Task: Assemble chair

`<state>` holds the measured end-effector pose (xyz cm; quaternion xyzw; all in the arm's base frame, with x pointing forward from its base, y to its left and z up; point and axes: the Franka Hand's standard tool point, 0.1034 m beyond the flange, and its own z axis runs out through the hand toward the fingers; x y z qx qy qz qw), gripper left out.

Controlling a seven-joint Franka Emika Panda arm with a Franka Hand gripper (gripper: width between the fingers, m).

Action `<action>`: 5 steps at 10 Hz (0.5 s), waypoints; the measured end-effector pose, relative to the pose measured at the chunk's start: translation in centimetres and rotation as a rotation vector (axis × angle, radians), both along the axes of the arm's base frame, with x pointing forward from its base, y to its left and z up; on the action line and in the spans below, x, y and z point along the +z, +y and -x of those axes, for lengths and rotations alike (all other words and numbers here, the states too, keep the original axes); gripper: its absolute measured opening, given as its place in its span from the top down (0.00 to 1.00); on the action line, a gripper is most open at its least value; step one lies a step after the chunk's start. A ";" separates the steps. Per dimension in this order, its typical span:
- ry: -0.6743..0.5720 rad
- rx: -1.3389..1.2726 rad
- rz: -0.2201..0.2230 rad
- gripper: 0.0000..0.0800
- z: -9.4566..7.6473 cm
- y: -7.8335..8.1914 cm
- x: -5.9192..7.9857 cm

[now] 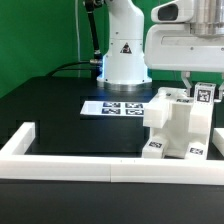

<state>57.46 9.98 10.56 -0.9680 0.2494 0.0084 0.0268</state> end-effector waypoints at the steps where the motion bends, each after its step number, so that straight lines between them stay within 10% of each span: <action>1: 0.000 -0.005 0.001 0.66 0.0 0.0 0.0; 3: 0.000 -0.005 0.001 0.33 0.0 0.0 0.0; 5: 0.000 -0.005 0.001 0.22 0.0 0.0 0.0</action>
Offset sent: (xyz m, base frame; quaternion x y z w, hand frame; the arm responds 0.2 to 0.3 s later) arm 0.0000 0.0000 0.0000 0.0000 0.0000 0.0000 1.0000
